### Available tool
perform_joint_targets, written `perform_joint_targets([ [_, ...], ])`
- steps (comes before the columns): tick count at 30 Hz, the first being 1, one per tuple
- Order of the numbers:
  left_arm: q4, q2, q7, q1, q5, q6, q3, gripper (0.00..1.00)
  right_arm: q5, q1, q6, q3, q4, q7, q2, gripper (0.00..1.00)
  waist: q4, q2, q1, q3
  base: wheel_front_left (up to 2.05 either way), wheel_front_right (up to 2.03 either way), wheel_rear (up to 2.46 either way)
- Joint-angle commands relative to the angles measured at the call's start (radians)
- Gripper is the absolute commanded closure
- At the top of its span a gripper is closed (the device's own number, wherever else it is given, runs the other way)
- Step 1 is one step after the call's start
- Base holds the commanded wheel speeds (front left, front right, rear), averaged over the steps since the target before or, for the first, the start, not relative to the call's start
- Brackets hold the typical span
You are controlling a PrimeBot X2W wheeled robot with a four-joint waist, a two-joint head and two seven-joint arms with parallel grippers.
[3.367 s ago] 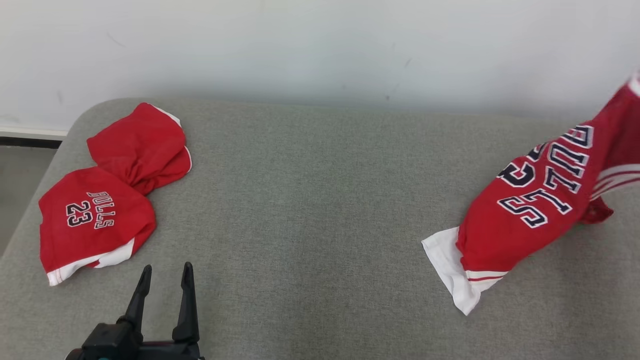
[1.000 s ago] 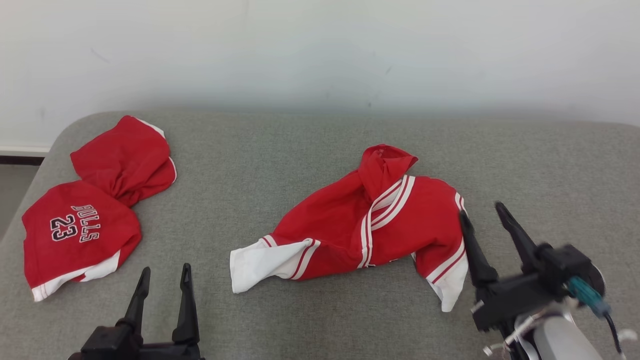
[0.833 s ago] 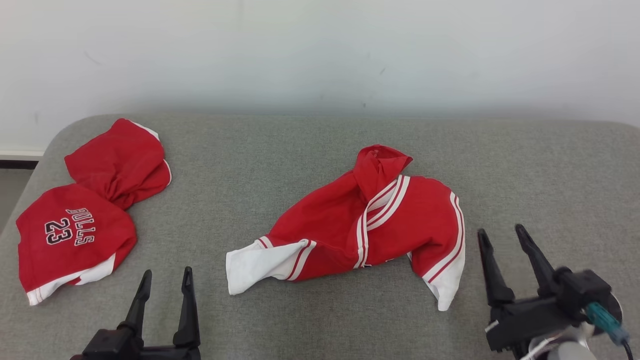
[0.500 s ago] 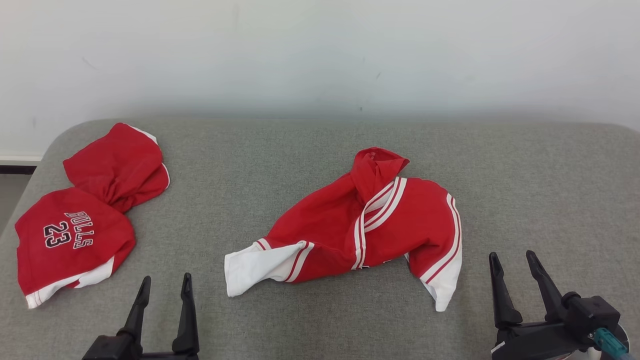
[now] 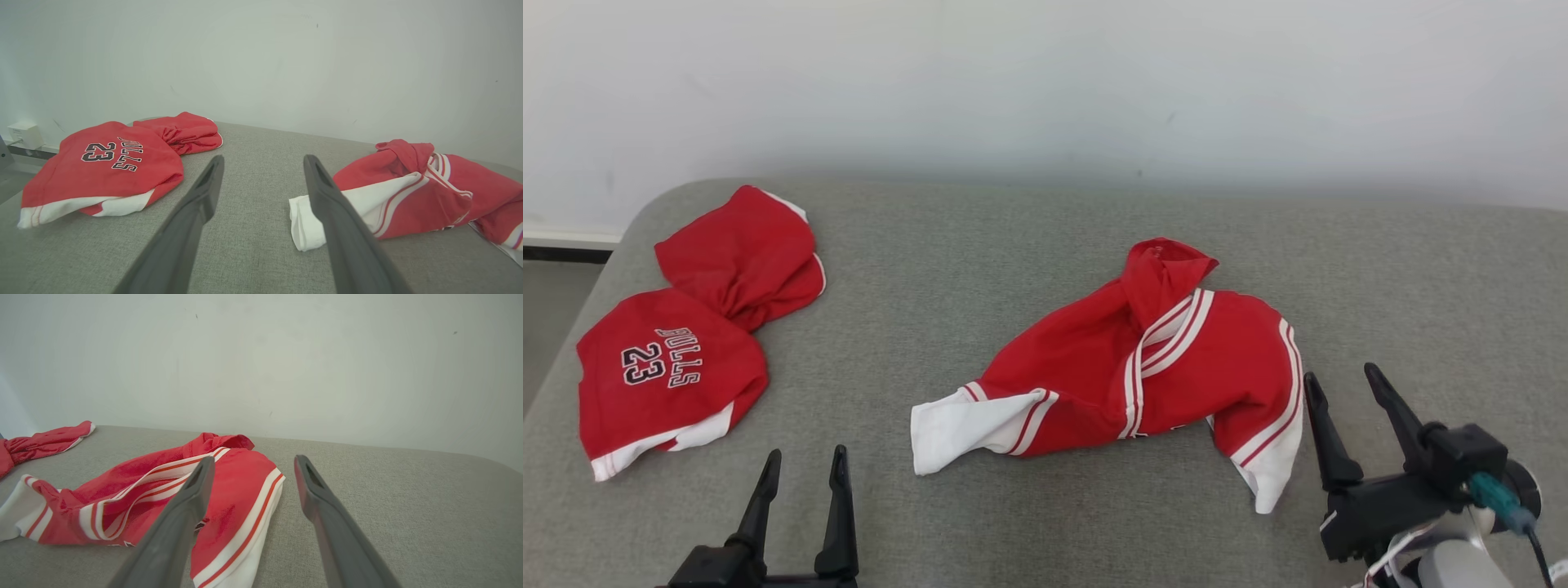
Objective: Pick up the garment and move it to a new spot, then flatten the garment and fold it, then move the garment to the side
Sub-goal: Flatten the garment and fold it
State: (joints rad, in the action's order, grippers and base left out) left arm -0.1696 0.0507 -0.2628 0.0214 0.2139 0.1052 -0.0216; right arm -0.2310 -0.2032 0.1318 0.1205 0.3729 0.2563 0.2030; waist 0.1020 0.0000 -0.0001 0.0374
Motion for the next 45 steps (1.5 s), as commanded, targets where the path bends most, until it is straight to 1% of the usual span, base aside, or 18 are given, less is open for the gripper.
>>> perform_joint_targets([
  [1,-0.002,0.000,-0.003,0.007,0.006,-0.003,-0.003,0.00,-0.002,-0.026,-0.002,0.003,0.030,-0.006,0.013,0.00,0.016,0.0000,0.0001,0.002,0.00,0.00,0.00],
  [6,-0.008,0.000,-0.003,0.017,0.017,-0.002,-0.015,0.00,-0.023,-0.090,-0.002,0.011,0.159,-0.023,0.036,0.00,0.047,0.0000,0.0001,0.014,0.00,0.00,0.00],
  [9,-0.010,0.000,-0.003,0.023,0.022,-0.003,-0.024,0.00,-0.045,-0.127,-0.002,0.019,0.249,-0.026,0.036,0.00,0.063,0.0000,0.0001,0.024,0.00,0.00,0.00],
  [12,-0.012,0.000,-0.003,0.025,0.023,-0.003,-0.029,0.00,-0.071,-0.162,-0.002,0.033,0.337,-0.027,0.020,0.00,0.077,0.0000,0.0001,0.032,0.00,0.00,0.00],
  [15,-0.011,-0.001,-0.003,0.034,0.024,-0.003,-0.034,0.00,-0.129,-0.192,-0.002,0.053,0.424,-0.053,-0.006,0.00,0.087,0.0000,0.0001,0.043,0.00,0.00,0.00],
  [16,-0.010,0.000,-0.003,0.037,0.024,-0.004,-0.035,0.00,-0.139,-0.208,-0.002,0.068,0.438,-0.047,-0.005,0.23,0.090,0.0000,0.0001,0.047,0.00,0.00,0.00],
  [17,-0.010,0.000,-0.003,0.040,0.025,-0.005,-0.036,0.00,-0.151,-0.220,-0.002,0.077,0.446,-0.035,-0.003,0.97,0.092,0.0000,0.0001,0.051,0.00,0.00,0.00],
  [18,-0.011,0.000,-0.003,0.042,0.025,-0.005,-0.035,0.00,-0.163,-0.225,-0.002,0.086,0.459,-0.027,-0.006,1.00,0.093,0.0000,0.0001,0.052,0.00,0.00,0.00],
  [21,-0.014,0.000,-0.003,0.044,0.024,-0.005,-0.027,0.00,-0.184,-0.243,-0.002,0.106,0.486,-0.007,-0.001,1.00,0.090,0.0000,0.0001,0.056,0.00,0.00,0.00],
  [24,-0.020,0.000,-0.003,0.044,0.021,-0.003,-0.018,0.00,-0.163,-0.275,-0.002,0.106,0.456,0.009,0.028,1.00,0.082,0.0000,0.0001,0.054,0.00,0.00,0.00],
  [28,-0.024,0.000,-0.003,0.046,0.019,-0.002,-0.018,0.00,-0.109,-0.267,-0.002,0.083,0.306,0.010,0.038,1.00,0.073,0.0000,0.0001,0.044,0.00,0.00,0.00],
  [31,-0.028,0.000,-0.003,0.044,0.021,0.000,-0.019,0.00,-0.072,-0.247,-0.002,0.125,0.194,0.010,0.028,1.00,0.073,0.0000,0.0001,0.037,0.00,0.00,0.00],
  [34,-0.032,0.000,-0.003,0.043,0.021,0.002,-0.021,0.00,-0.040,-0.237,-0.002,0.203,0.115,0.010,0.016,1.00,0.075,0.0000,0.0001,0.030,0.00,0.00,0.00],
  [35,-0.032,0.000,-0.003,0.043,0.021,0.002,-0.021,0.00,-0.040,-0.237,-0.002,0.203,0.115,0.010,0.016,1.00,0.075,0.0000,0.0001,0.030,0.00,0.00,0.00],
  [36,-0.033,0.000,-0.003,0.041,0.022,0.003,-0.022,0.00,-0.031,-0.236,-0.002,0.233,0.091,0.010,0.013,1.00,0.077,0.0000,0.0001,0.029,0.00,0.00,0.00],
  [40,-0.034,0.000,-0.003,0.035,0.028,0.004,-0.021,0.00,-0.009,-0.216,-0.002,0.389,0.038,0.010,0.000,1.00,0.089,0.0000,0.0001,0.025,0.00,0.00,0.00],
  [43,-0.037,0.000,-0.003,0.033,0.028,0.007,-0.015,0.00,0.004,-0.210,-0.002,0.514,0.033,0.010,-0.002,1.00,0.100,0.0000,0.0001,0.022,0.00,0.00,0.00],
  [45,-0.042,0.000,-0.003,0.031,0.029,0.006,-0.013,0.00,0.016,-0.199,-0.002,0.608,0.053,0.010,-0.001,1.00,0.109,0.0000,0.0001,0.019,0.00,0.00,0.00],
])
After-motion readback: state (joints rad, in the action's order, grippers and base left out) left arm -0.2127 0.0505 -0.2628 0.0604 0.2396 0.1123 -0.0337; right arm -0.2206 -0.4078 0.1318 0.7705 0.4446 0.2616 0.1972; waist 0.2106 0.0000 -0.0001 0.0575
